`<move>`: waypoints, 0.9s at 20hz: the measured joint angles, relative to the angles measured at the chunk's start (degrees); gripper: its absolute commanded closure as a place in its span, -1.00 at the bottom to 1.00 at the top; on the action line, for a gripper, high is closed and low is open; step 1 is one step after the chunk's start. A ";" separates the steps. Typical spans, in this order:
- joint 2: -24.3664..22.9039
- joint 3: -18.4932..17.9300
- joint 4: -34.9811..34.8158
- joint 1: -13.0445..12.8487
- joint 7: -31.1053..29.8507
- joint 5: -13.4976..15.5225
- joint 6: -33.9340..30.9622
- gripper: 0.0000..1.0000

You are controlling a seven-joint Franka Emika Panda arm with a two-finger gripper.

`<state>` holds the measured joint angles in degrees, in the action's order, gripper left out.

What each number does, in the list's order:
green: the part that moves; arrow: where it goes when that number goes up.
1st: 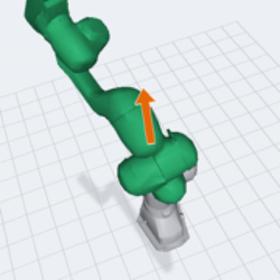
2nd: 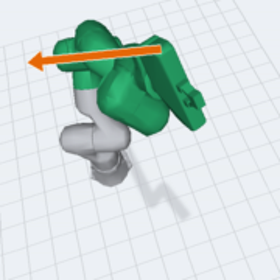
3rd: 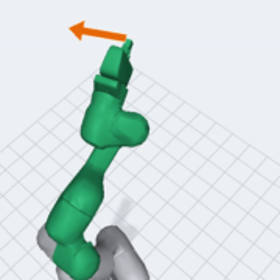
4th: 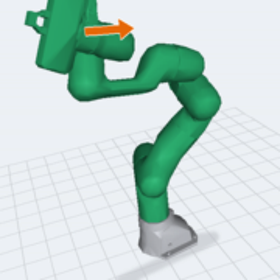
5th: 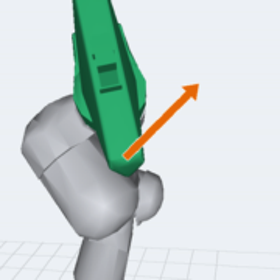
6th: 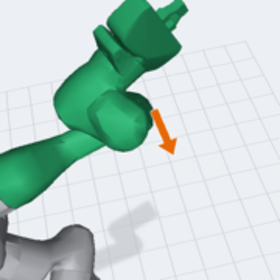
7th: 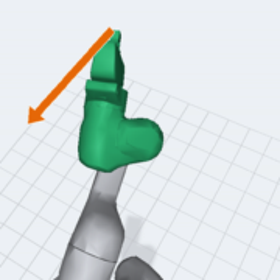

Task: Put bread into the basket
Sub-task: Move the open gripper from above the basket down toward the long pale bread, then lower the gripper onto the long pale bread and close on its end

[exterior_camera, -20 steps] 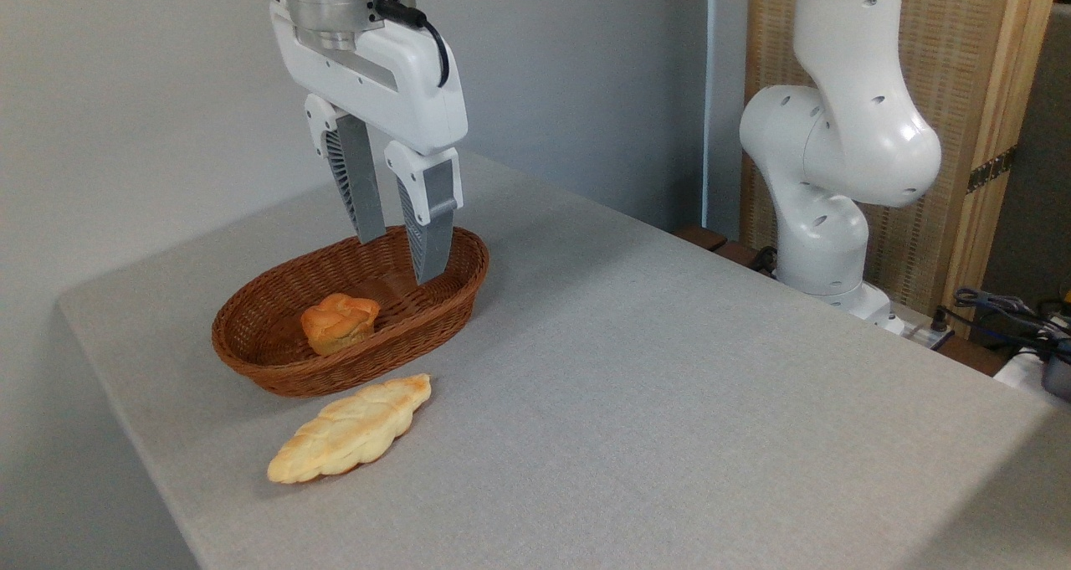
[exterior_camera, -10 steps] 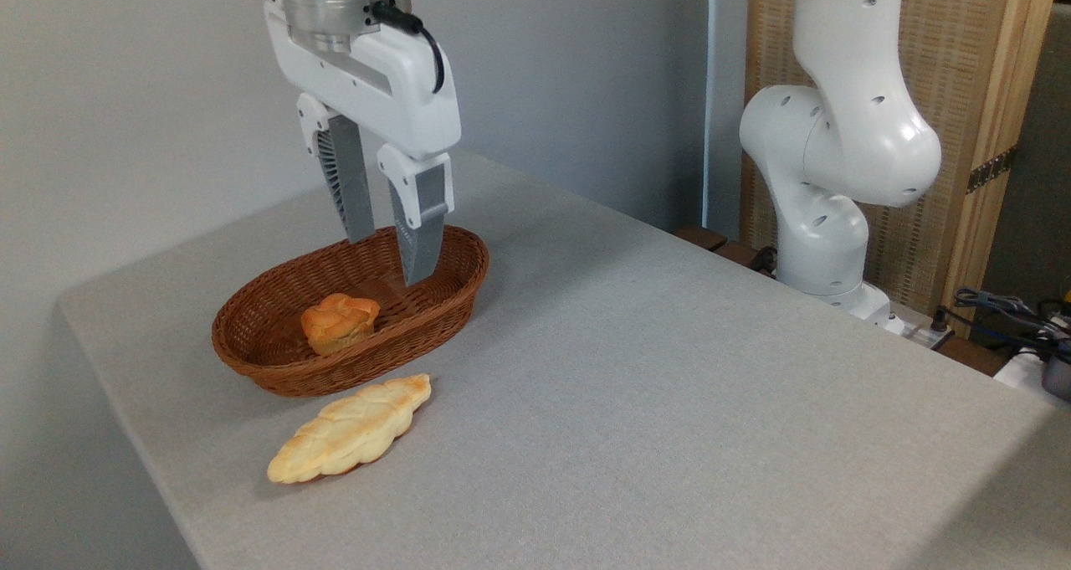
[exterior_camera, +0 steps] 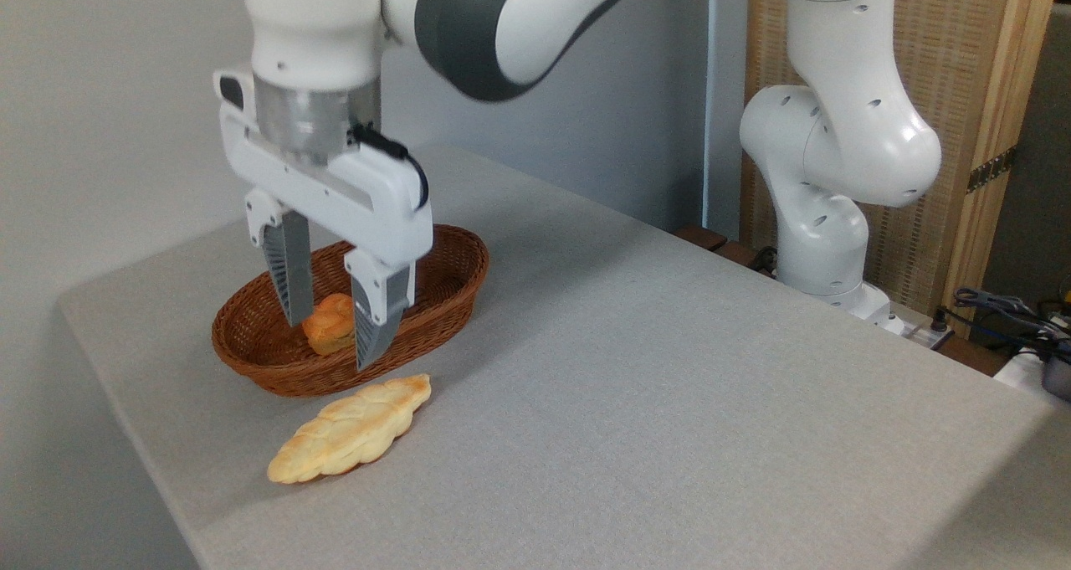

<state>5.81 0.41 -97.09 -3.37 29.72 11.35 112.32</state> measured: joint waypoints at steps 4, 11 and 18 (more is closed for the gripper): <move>1.89 0.17 -2.74 -0.04 -4.87 0.15 5.24 -1.00; 5.53 3.98 -6.24 -0.24 -8.89 0.24 9.21 -1.00; 6.36 5.72 -9.78 -0.06 -9.06 0.18 12.99 -1.00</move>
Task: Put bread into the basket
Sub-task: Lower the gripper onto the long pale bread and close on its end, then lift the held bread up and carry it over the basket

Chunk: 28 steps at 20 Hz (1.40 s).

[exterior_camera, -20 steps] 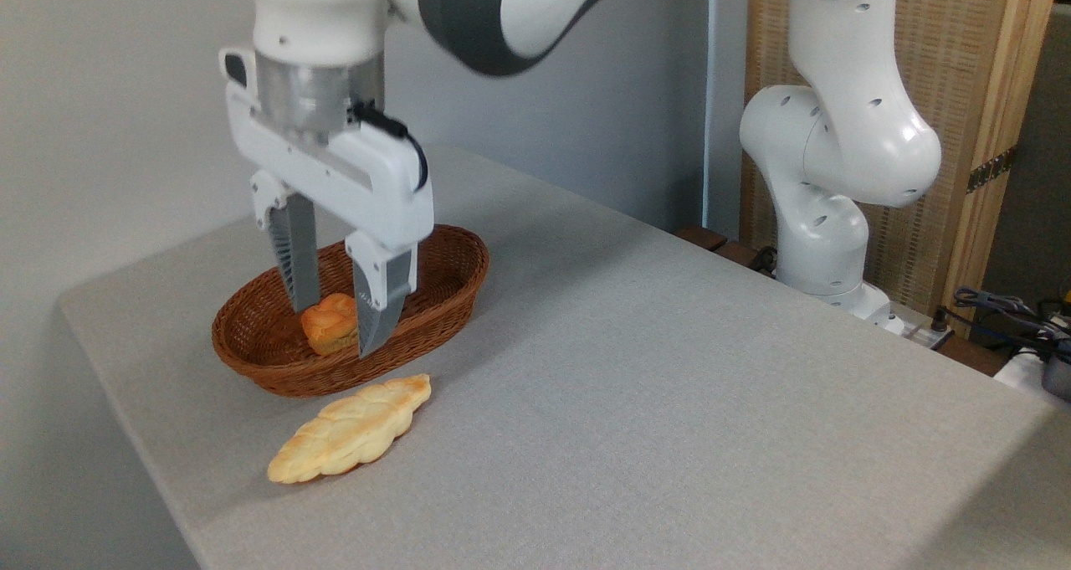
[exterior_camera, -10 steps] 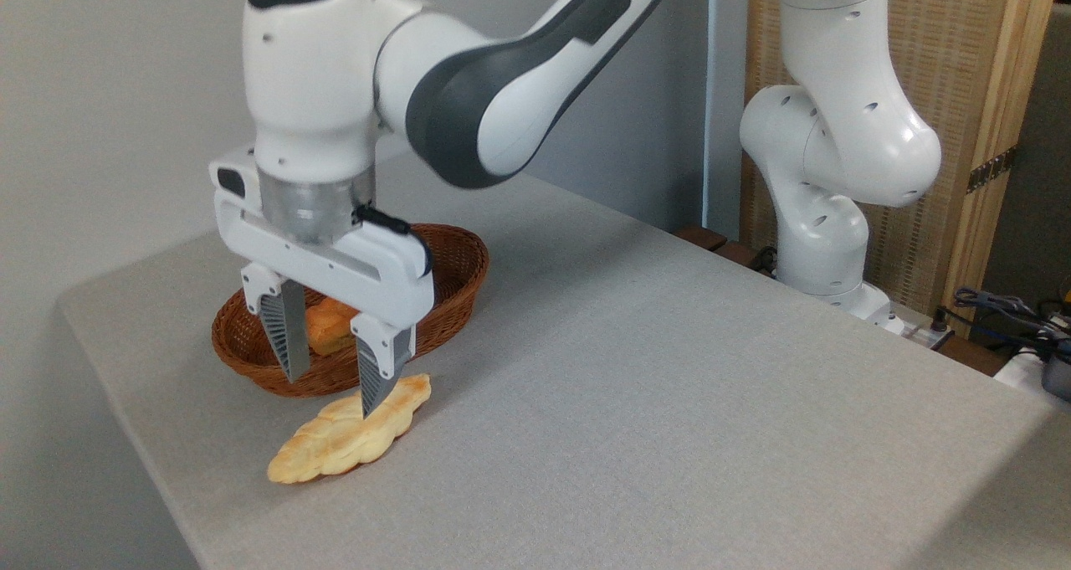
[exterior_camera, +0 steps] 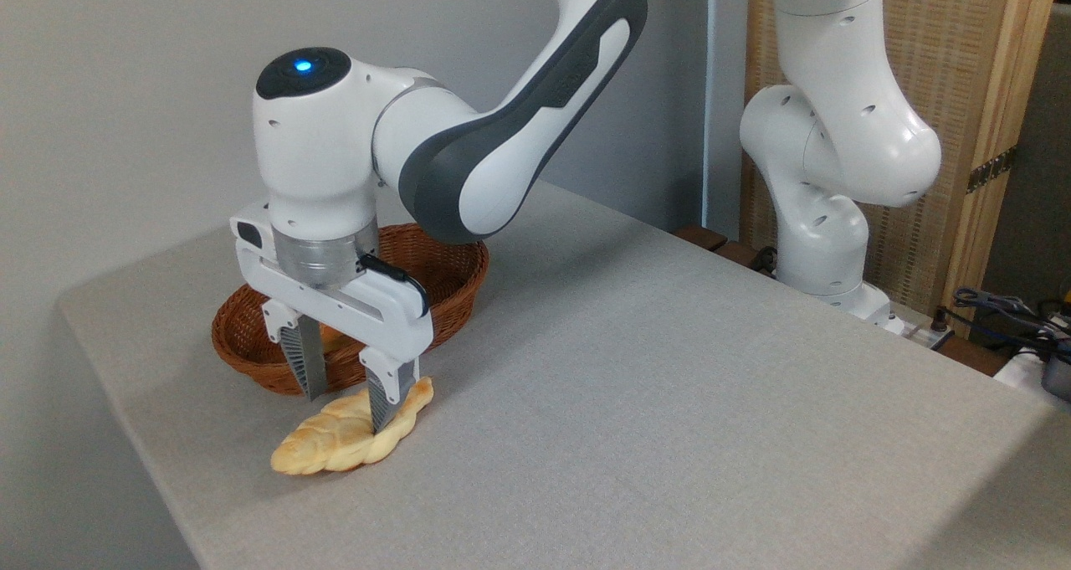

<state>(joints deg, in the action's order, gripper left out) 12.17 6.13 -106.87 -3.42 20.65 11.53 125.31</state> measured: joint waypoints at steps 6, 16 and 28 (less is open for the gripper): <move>0.09 -1.12 -1.37 0.39 0.24 -4.70 -0.01 0.00; 0.52 -2.19 -1.85 0.91 3.73 -5.27 -0.07 0.95; -0.02 -2.39 5.14 1.09 6.21 -5.26 -7.17 0.95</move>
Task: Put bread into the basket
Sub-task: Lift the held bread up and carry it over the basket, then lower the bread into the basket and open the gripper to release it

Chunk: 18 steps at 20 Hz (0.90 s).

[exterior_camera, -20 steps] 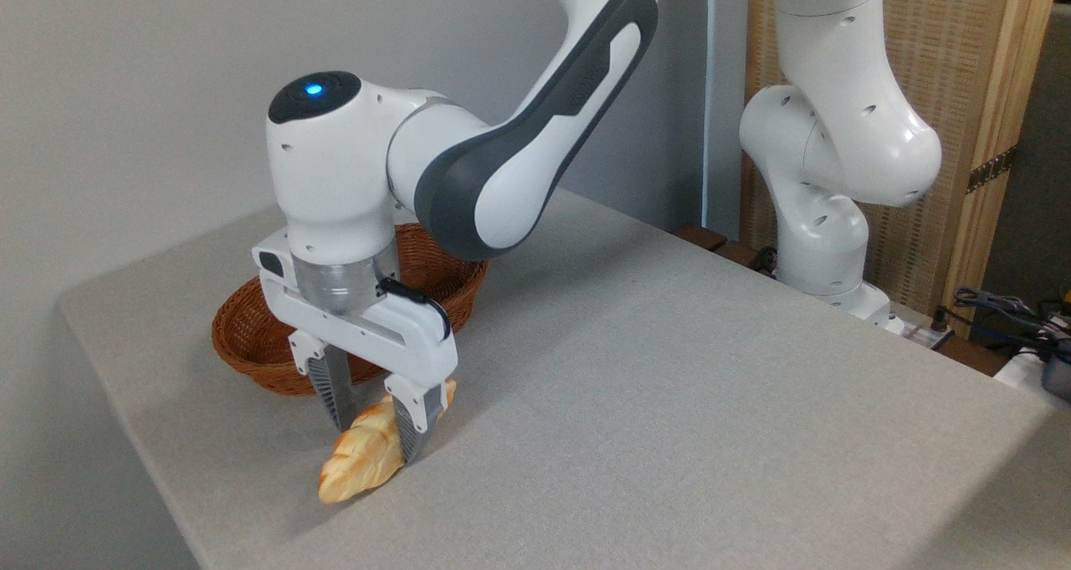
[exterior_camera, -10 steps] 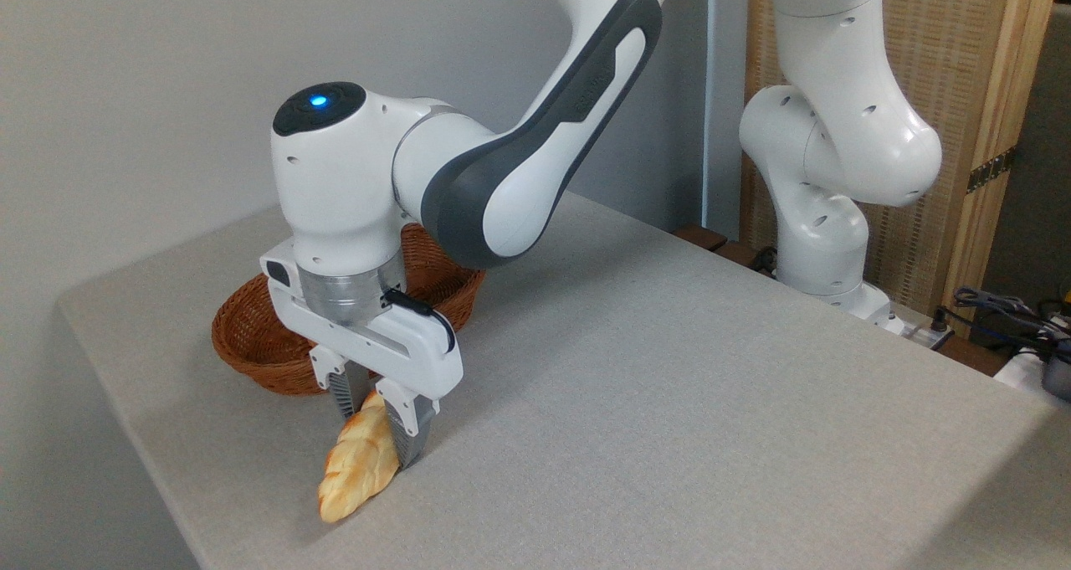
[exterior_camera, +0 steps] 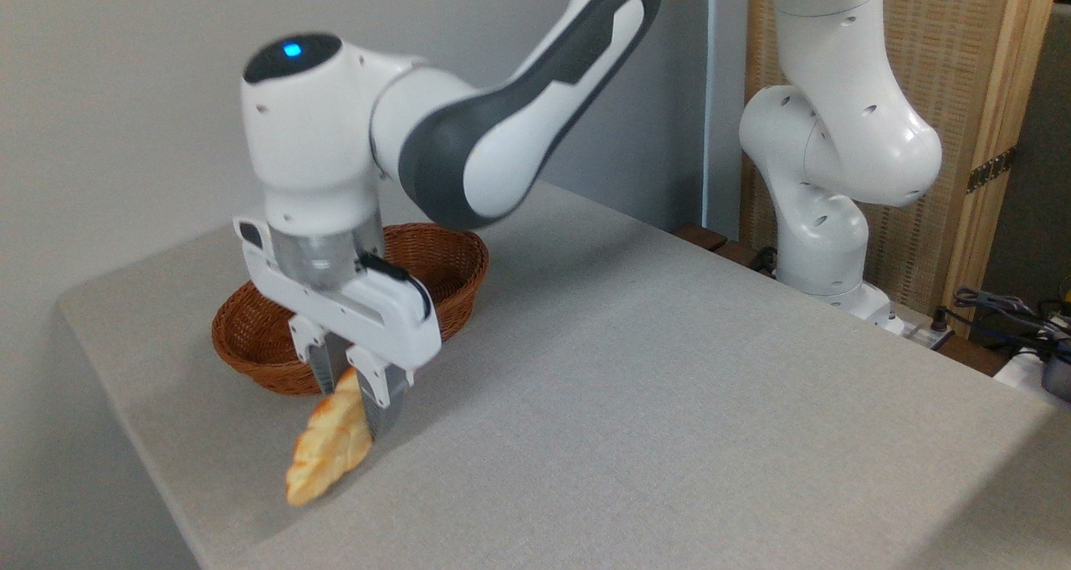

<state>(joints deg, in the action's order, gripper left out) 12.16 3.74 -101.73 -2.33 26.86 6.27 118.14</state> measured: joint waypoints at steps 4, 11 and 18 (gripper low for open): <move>-1.27 0.17 4.46 -0.04 1.47 0.01 -7.52 0.92; -5.30 7.64 11.52 -0.56 2.02 2.68 -23.76 0.36; -5.99 20.91 11.04 -1.50 -0.36 3.69 -25.54 -1.00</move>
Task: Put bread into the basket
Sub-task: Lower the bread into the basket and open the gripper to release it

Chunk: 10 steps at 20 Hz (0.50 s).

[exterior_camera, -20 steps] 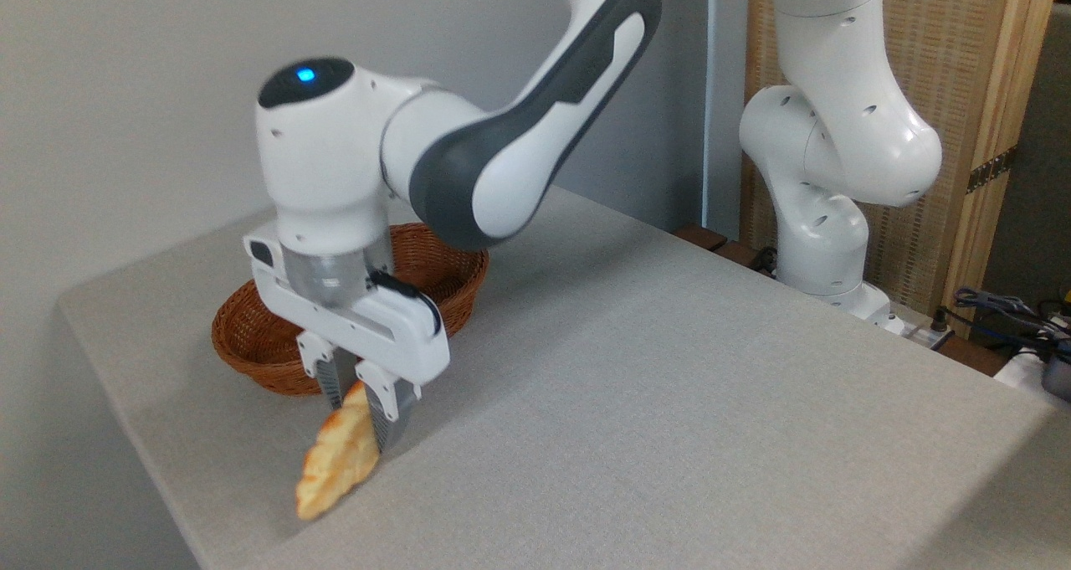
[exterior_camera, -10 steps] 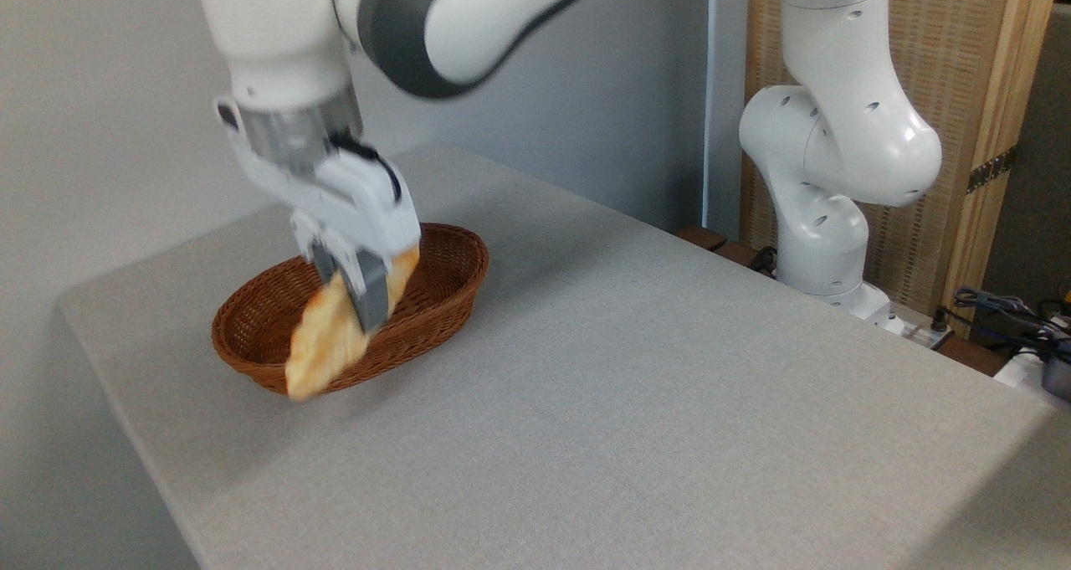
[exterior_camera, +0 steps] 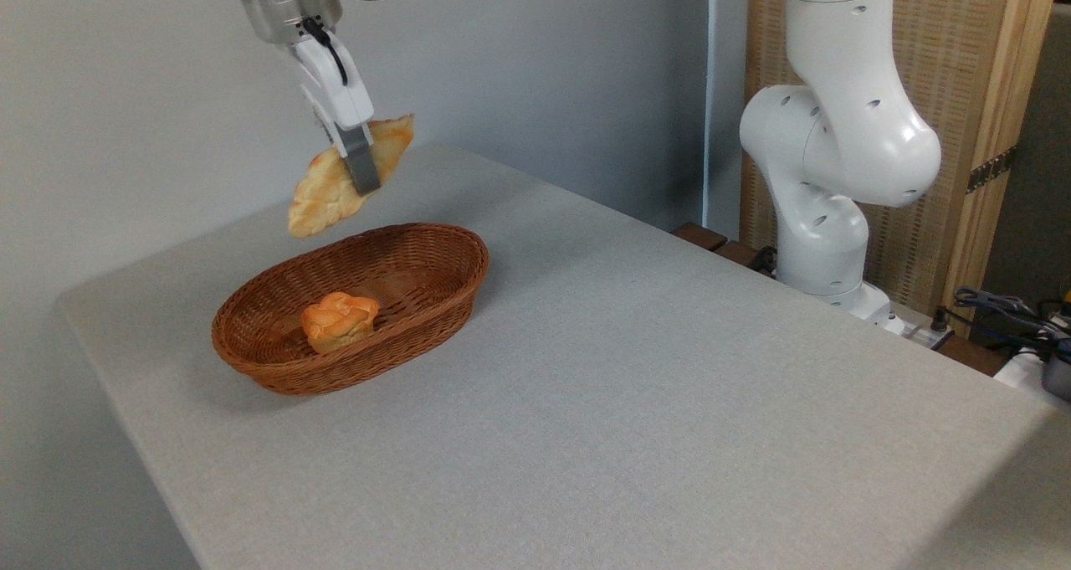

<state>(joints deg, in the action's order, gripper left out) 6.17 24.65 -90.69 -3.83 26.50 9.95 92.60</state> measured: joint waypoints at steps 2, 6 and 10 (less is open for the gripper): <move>0.41 1.17 -0.36 -0.24 -0.26 -0.01 0.00 -1.00; 1.48 1.25 -0.44 -0.09 -0.11 -0.01 0.07 -1.00; 2.08 1.25 -0.44 -0.01 0.02 -0.01 0.07 -1.00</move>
<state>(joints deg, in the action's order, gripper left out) 8.25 25.90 -91.14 -3.85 26.53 9.94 92.67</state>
